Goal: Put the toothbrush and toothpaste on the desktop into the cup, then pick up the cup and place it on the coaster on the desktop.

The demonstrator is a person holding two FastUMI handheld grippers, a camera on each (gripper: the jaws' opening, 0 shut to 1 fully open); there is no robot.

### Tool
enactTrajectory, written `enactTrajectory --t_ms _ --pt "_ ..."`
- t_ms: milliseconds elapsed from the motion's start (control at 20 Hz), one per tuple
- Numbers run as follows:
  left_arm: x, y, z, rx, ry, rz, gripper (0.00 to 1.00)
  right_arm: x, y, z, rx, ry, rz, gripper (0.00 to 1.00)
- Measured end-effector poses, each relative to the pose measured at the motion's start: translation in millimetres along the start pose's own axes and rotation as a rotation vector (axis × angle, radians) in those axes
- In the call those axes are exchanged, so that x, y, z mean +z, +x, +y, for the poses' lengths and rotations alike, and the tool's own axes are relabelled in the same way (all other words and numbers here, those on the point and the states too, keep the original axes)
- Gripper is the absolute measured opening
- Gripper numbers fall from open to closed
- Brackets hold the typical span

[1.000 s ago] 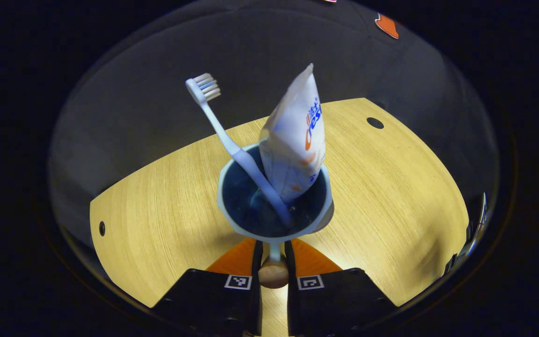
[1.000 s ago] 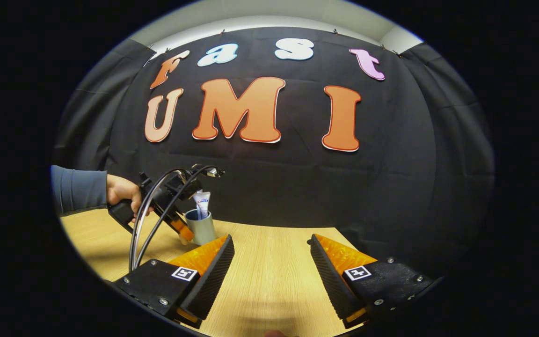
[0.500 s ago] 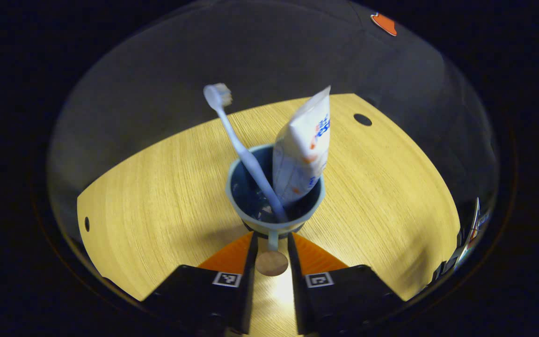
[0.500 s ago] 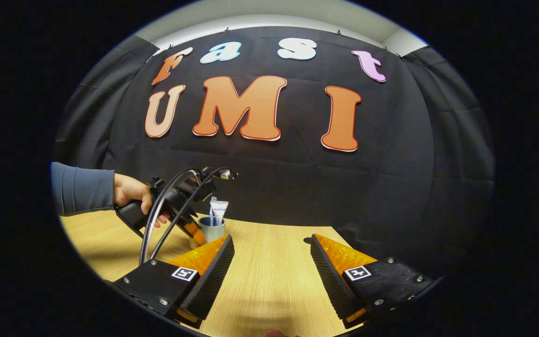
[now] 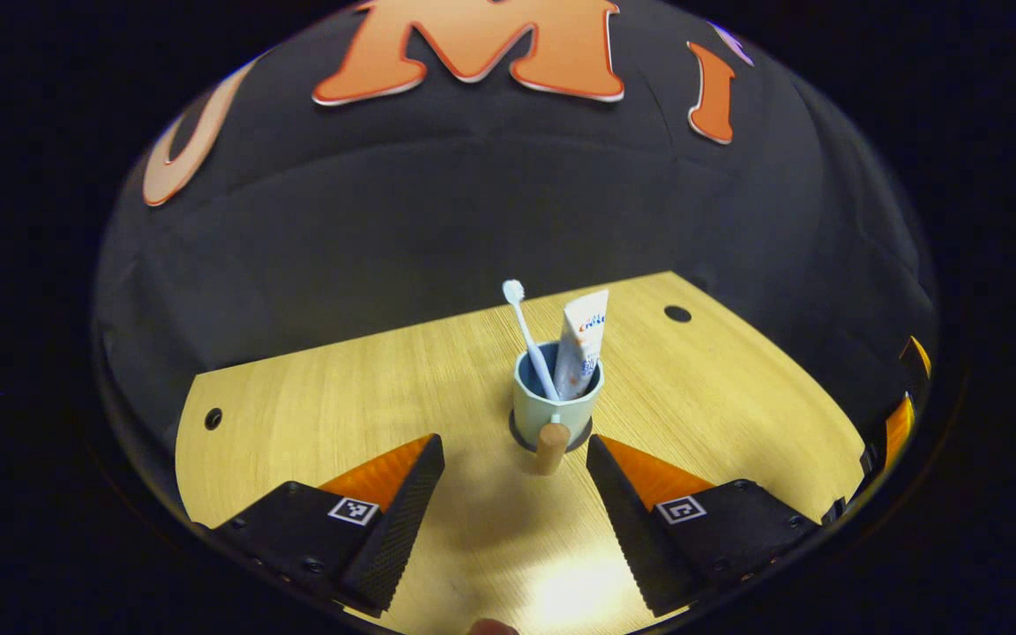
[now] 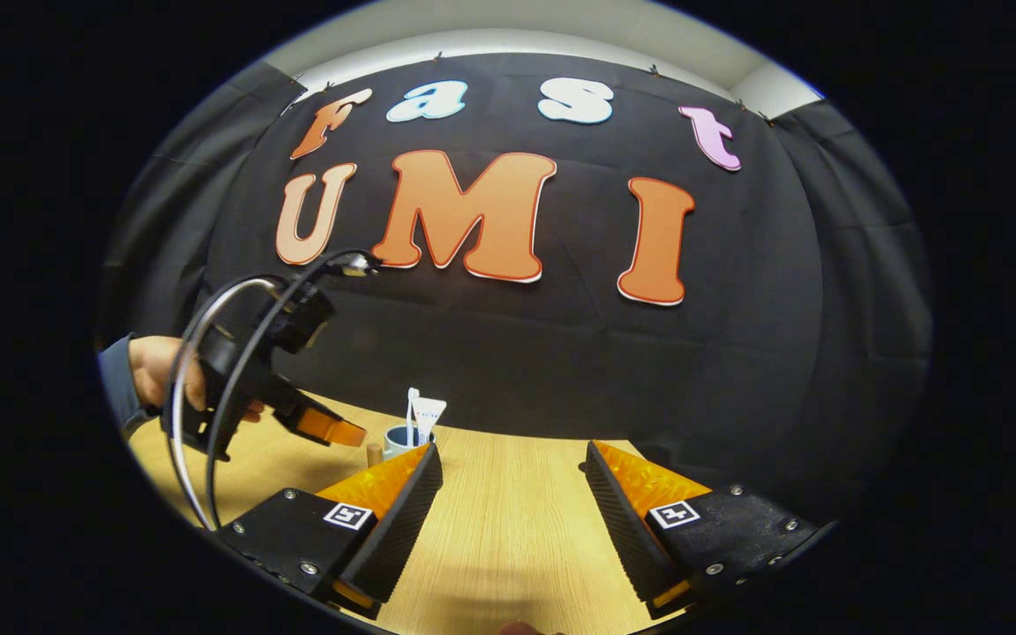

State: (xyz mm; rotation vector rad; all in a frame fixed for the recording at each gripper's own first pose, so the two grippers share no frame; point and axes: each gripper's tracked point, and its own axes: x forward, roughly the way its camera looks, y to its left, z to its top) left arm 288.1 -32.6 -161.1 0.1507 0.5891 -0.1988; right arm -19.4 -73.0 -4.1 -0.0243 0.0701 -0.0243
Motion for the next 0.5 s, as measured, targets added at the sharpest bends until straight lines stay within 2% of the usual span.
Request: enactTrajectory --t_ms 250,300,500 --pt "27.6 -82.3 42.0 0.129 0.030 -0.282 0.98 36.7 -3.8 27.4 0.029 -0.030 -0.098 0.98" --pt "29.5 -95.5 46.3 0.148 0.032 -0.324 0.98 40.7 -4.5 32.2 0.031 -0.037 -0.115 0.96" --pt "43.4 -145.2 61.3 0.222 0.039 -0.480 0.97 45.8 -0.9 47.4 0.029 -0.044 -0.145 0.98"
